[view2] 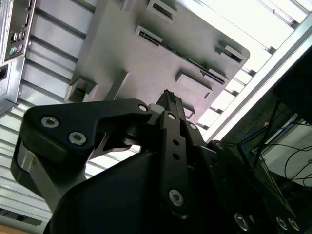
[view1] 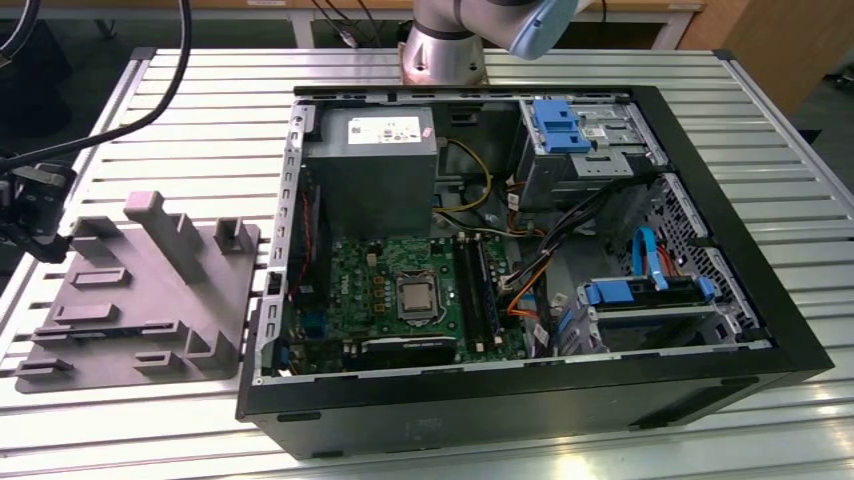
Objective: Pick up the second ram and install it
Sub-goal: 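Pick up the second ram and move it above second insertion slot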
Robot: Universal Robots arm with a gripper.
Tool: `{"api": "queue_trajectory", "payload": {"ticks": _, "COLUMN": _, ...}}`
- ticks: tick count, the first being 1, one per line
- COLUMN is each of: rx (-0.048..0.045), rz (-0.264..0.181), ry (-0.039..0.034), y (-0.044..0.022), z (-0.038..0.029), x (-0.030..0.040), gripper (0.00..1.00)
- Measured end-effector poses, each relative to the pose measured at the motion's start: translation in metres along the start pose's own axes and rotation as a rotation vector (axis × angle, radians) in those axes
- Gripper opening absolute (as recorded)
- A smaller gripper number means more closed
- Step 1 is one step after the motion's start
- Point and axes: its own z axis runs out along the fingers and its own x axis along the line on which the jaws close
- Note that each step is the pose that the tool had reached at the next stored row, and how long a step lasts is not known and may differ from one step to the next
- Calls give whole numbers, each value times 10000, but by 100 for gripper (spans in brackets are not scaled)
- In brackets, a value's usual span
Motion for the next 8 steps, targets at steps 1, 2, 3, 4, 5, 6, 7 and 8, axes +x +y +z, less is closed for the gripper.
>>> {"api": "queue_trajectory", "payload": {"ticks": 1, "rx": -3, "rz": -104, "ry": 4, "y": 0, "z": 0, "x": 0, "gripper": 11}}
{"api": "queue_trajectory", "payload": {"ticks": 2, "rx": -5, "rz": -207, "ry": 9, "y": 0, "z": 0, "x": 0, "gripper": 11}}
{"api": "queue_trajectory", "payload": {"ticks": 3, "rx": -7, "rz": -318, "ry": 14, "y": 0, "z": 0, "x": 0, "gripper": 11}}
{"api": "queue_trajectory", "payload": {"ticks": 4, "rx": -10, "rz": -432, "ry": 19, "y": 0, "z": 0, "x": 0, "gripper": 11}}
{"api": "queue_trajectory", "payload": {"ticks": 5, "rx": -13, "rz": -539, "ry": 24, "y": 0, "z": 0, "x": 0, "gripper": 11}}
{"api": "queue_trajectory", "payload": {"ticks": 6, "rx": -15, "rz": -647, "ry": 28, "y": 0, "z": 0, "x": 0, "gripper": 11}}
{"api": "queue_trajectory", "payload": {"ticks": 7, "rx": -18, "rz": -754, "ry": 34, "y": 0, "z": 0, "x": 0, "gripper": 11}}
{"api": "queue_trajectory", "payload": {"ticks": 8, "rx": -20, "rz": -870, "ry": 39, "y": 0, "z": 0, "x": 0, "gripper": 11}}
